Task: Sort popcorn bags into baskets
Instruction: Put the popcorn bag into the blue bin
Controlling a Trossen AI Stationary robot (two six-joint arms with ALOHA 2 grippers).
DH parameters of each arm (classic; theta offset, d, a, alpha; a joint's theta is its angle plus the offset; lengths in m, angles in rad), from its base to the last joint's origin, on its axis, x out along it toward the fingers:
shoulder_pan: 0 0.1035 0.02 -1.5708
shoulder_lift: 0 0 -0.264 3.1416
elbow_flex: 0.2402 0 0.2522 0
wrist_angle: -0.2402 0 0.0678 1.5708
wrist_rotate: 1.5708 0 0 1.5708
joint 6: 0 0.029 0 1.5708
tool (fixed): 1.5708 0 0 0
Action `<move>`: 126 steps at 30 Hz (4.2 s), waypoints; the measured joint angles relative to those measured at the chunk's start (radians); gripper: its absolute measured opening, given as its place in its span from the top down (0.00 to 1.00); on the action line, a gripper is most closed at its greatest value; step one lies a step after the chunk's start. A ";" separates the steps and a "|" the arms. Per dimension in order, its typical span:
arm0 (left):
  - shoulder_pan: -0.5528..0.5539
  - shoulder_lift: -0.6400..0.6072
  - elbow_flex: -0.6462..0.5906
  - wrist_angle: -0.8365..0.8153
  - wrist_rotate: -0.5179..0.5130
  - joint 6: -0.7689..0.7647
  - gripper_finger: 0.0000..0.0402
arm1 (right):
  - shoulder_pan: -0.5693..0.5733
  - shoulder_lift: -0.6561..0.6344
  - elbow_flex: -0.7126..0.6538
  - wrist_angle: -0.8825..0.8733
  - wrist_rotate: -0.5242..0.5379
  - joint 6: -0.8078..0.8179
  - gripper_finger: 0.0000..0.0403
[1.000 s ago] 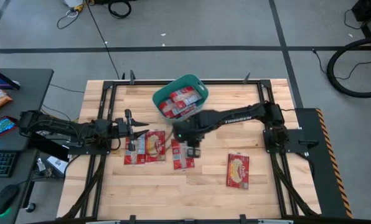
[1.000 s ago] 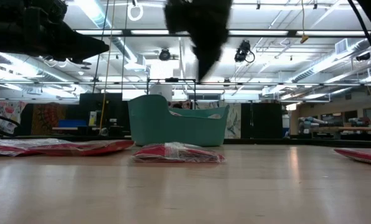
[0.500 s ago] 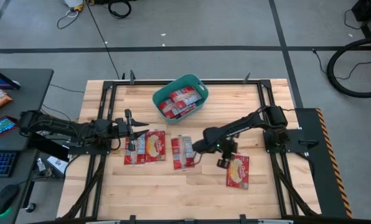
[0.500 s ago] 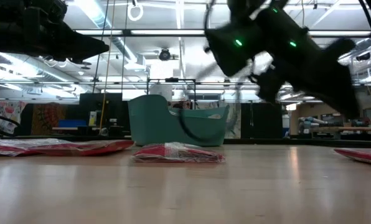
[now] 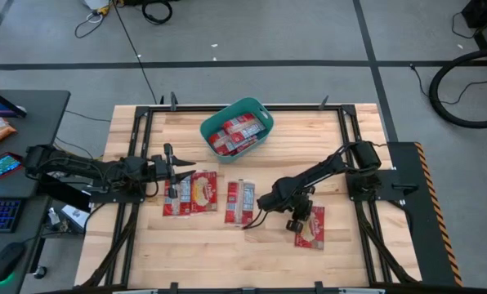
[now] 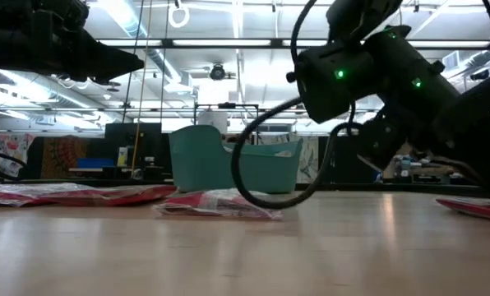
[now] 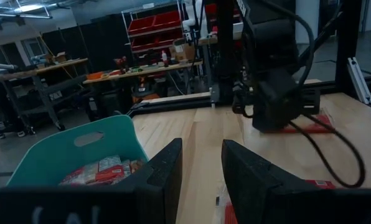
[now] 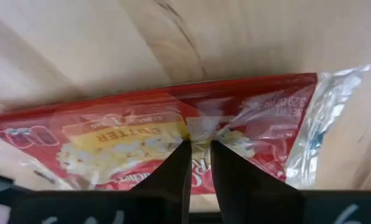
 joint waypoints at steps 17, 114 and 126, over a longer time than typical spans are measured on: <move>0.000 0.000 0.000 0.006 0.000 0.000 0.70 | -0.063 0.010 0.262 0.215 0.617 -0.252 0.85; 0.000 0.000 0.000 -0.007 -0.002 -0.001 0.70 | 0.108 -0.008 0.250 0.094 0.790 -0.196 0.99; 0.000 0.000 0.000 -0.007 -0.002 -0.001 0.70 | 0.104 -0.169 0.259 0.090 0.865 -0.148 0.99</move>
